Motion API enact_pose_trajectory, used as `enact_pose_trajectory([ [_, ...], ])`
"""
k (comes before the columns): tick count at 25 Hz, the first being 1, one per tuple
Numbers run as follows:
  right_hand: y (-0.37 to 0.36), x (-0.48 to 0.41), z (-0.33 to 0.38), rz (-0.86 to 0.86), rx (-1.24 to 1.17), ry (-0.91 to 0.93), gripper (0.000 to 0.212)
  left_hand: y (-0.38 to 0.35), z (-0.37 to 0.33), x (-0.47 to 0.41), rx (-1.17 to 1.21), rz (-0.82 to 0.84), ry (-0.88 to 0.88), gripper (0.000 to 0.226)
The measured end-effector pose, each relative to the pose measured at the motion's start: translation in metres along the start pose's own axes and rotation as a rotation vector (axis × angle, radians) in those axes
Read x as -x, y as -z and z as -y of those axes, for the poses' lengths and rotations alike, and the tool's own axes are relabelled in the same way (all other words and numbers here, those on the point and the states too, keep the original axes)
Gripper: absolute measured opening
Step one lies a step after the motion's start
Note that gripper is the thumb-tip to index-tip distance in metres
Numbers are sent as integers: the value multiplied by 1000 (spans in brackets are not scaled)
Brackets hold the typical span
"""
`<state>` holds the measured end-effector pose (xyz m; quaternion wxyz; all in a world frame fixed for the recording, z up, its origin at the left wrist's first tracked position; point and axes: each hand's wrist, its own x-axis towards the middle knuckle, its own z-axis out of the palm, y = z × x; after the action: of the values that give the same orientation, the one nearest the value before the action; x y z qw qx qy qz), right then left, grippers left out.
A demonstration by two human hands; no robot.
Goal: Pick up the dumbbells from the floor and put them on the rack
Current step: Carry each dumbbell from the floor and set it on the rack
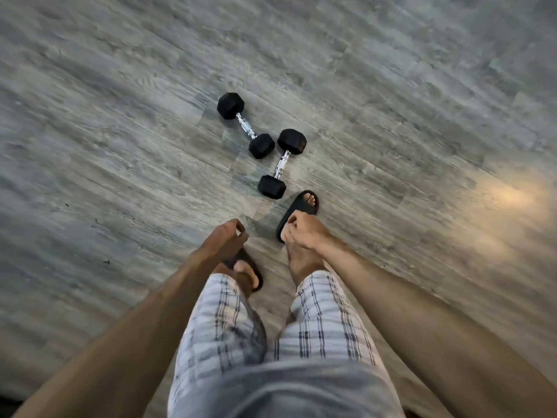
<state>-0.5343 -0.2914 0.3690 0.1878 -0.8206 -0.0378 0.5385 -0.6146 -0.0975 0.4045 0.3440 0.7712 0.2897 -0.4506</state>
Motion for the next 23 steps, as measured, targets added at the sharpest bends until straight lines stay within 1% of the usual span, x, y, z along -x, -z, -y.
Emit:
enact_pose_trajectory([
  [2,9,-52,-12,3,-6,0,23,-15,-24,-47,27,-33,12,25],
  [4,8,-106,-27,-10,-25,-13,24,-31,-45,-94,89,4,19,31],
  [7,-2,-195,-54,-13,-77,-45,21,-54,-60,-182,112,25,25,29],
  [9,-7,-243,-68,-16,-190,-96,13,-65,-59,-234,84,53,28,32],
  [11,-19,-299,-85,-62,-336,-166,4,-76,-53,-293,20,60,46,34],
  [12,-26,-326,-94,-89,-419,-201,11,-83,-47,-320,-6,46,58,36],
  [13,-33,-351,-100,-111,-510,-250,23,-88,-41,-346,-23,23,69,41],
  [15,-45,-401,-109,-166,-727,-350,52,-98,-25,-393,-17,-17,100,59],
  [16,-50,-423,-112,-190,-823,-384,62,-103,-16,-410,-8,-19,127,71],
  [18,-62,-467,-114,-238,-1008,-415,71,-118,3,-441,17,4,153,91],
  [19,-68,-489,-114,-258,-1097,-420,70,-126,13,-457,50,21,155,98],
  [20,-74,-509,-112,-270,-1176,-412,65,-132,22,-470,85,36,156,102],
  [23,-83,-538,-98,-226,-1348,-355,34,-144,41,-500,167,78,139,110],
])
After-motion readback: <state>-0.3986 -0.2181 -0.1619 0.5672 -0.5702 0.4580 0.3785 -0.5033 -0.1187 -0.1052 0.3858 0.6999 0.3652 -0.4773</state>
